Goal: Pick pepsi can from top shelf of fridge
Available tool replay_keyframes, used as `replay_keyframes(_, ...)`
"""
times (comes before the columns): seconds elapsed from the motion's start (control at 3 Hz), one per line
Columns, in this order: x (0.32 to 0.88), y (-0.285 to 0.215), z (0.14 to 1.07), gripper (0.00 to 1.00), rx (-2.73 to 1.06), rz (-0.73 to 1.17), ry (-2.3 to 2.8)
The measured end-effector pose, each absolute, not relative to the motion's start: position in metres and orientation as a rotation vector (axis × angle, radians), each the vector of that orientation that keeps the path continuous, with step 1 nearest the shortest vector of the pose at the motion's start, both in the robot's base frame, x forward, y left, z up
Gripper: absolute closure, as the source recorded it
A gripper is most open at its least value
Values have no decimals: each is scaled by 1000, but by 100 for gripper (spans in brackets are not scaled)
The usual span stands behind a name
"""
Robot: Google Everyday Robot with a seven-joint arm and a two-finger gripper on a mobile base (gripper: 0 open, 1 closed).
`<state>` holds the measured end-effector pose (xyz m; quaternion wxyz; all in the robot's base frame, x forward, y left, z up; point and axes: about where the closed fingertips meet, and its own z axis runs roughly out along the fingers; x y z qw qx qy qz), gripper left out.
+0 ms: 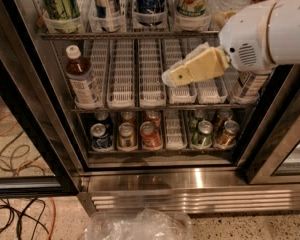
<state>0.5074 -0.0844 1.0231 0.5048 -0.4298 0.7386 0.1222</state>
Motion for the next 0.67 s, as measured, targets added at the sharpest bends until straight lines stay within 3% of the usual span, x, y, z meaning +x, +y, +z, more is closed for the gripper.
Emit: replay_keyframes(0.67, 505, -48, 943, 0, -999, 277, 1736)
